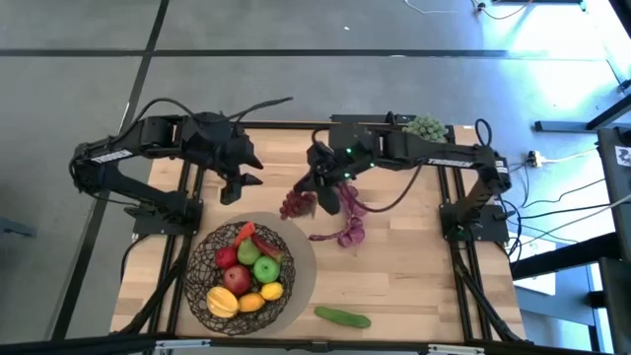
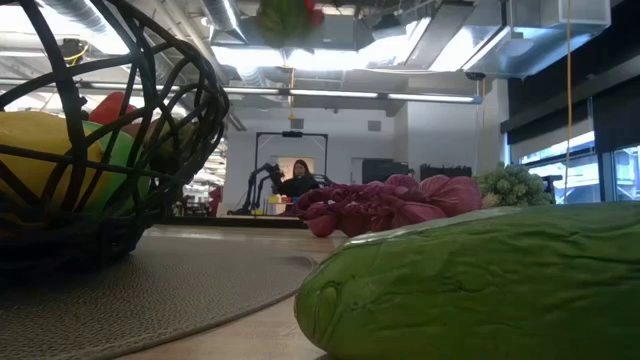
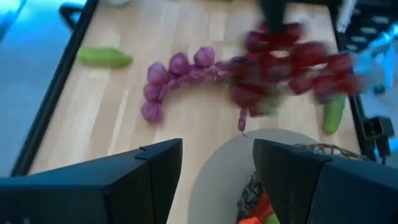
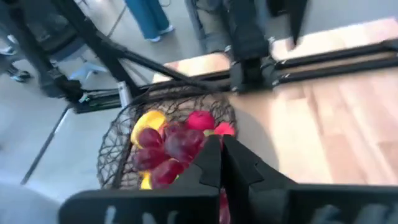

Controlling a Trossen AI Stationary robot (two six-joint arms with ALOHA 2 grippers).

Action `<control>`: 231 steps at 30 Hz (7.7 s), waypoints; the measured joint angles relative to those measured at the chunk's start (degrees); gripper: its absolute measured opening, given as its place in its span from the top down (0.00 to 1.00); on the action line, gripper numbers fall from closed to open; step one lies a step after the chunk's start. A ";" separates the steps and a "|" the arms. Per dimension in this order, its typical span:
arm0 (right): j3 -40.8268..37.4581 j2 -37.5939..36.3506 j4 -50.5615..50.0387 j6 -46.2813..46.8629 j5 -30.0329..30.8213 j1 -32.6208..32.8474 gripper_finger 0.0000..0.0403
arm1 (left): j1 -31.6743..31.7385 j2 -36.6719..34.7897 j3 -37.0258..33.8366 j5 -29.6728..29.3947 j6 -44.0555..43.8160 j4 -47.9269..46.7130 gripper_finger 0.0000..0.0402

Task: Build produce basket
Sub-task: Put the red grapes into the black wire basket

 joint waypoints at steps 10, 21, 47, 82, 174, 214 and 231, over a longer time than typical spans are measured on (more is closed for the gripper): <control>5.36 2.21 0.35 -2.09 0.73 -0.52 1.00 | -6.11 0.04 0.00 -2.28 7.77 0.90 0.53; 5.35 2.19 3.06 -1.92 0.56 -0.49 1.00 | -11.17 1.18 -0.02 -6.67 18.67 5.90 0.53; 5.34 2.19 3.50 -2.05 0.67 -0.49 1.00 | -13.16 8.03 0.17 -6.00 35.23 14.91 0.53; 5.29 2.13 8.04 -2.24 3.15 -2.19 1.00 | -19.89 9.84 0.00 -23.81 23.80 11.20 0.53; 5.32 2.13 12.68 -4.83 2.73 -2.26 0.99 | -14.56 10.43 -5.70 -28.93 24.37 14.41 1.00; 5.38 -8.23 -2.55 -13.44 3.56 -6.93 0.72 | -24.67 8.30 5.70 -23.46 9.41 6.63 1.00; 5.36 -10.07 -14.47 -23.08 -3.87 -7.02 0.72 | -33.77 9.51 11.67 -23.08 -8.94 6.82 1.00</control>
